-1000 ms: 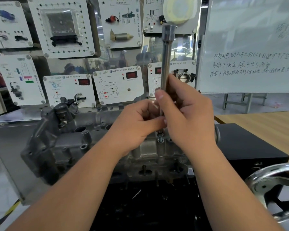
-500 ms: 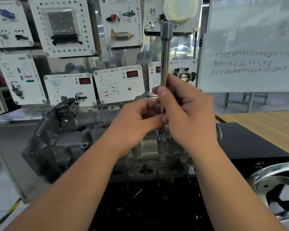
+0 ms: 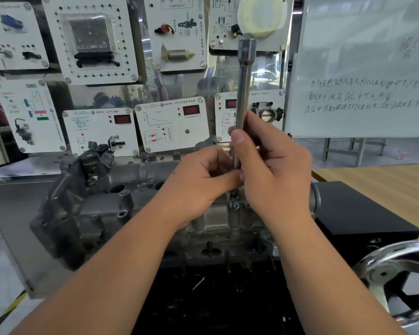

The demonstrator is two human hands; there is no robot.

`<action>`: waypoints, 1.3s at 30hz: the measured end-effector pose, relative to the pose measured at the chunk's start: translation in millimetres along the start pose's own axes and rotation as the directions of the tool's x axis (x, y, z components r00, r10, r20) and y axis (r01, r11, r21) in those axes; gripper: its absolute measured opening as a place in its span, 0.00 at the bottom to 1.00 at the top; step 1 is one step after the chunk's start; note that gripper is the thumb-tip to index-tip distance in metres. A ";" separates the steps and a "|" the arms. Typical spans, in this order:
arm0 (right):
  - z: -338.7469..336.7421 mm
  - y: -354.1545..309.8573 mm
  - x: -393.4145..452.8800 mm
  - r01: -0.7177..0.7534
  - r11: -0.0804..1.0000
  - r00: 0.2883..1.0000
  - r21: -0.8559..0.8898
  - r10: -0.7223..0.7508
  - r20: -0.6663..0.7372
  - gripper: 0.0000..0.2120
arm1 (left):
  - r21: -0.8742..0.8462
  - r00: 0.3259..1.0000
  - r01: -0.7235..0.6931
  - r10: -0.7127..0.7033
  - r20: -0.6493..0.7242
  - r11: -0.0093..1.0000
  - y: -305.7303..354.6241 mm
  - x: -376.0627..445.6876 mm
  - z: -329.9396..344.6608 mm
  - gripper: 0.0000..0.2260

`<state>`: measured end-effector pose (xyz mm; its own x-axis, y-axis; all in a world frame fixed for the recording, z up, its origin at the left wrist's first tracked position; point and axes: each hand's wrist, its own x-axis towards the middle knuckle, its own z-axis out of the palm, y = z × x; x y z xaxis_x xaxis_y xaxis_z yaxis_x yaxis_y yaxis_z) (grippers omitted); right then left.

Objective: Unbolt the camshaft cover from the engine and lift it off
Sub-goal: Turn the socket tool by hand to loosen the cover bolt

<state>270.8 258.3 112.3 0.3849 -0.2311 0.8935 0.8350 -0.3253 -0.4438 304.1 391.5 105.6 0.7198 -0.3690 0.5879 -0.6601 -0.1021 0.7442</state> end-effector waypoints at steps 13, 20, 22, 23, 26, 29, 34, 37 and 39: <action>-1.9 -2.4 1.3 -0.066 0.998 0.997 0.004 0.066 0.042 0.11 | 0.033 0.999 -0.017 0.018 -0.030 0.999 0.6 -1.9 -0.6 0.16; -2.3 -3.9 -0.1 -0.067 0.998 0.990 0.000 0.066 0.124 0.13 | -0.115 0.999 0.030 -0.025 0.047 0.993 0.9 -4.6 -6.0 0.08; -2.1 -5.2 0.9 -0.076 0.997 0.988 0.012 0.074 0.137 0.16 | -0.091 1.000 0.022 -0.023 0.000 0.996 -0.3 -3.7 -4.4 0.10; -2.3 -5.1 1.4 -0.075 0.997 0.988 0.004 0.073 0.139 0.15 | -0.065 0.999 0.020 -0.022 -0.025 0.998 -0.7 -3.1 -3.4 0.12; -2.9 -4.5 1.6 -0.063 0.998 0.993 -0.021 0.065 0.100 0.11 | -0.023 0.999 0.009 -0.010 -0.044 1.000 -1.3 -2.4 -1.8 0.10; -4.2 -5.1 1.3 -0.065 0.998 0.989 -0.015 0.067 0.130 0.10 | -0.103 0.999 0.028 -0.026 0.023 0.994 0.0 -2.8 -3.9 0.04; -5.1 -5.3 3.2 -0.073 0.997 0.984 -0.028 0.076 0.161 0.17 | -0.163 0.998 0.032 -0.022 0.065 0.986 0.7 -3.8 -3.3 0.07; -3.8 -4.4 2.4 -0.066 0.998 0.986 -0.024 0.069 0.154 0.18 | -0.110 1.000 0.029 -0.029 0.004 0.993 0.4 -2.9 -2.2 0.10; -1.8 -3.9 0.6 -0.054 0.998 0.993 -0.028 0.057 0.102 0.18 | -0.056 0.999 0.041 -0.043 -0.031 0.998 -0.5 -1.4 -0.8 0.12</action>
<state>267.1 257.8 114.5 0.4698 -0.1543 0.8692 0.8017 -0.3378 -0.4932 303.6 392.8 104.6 0.7538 -0.3353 0.5651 -0.6169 -0.0651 0.7843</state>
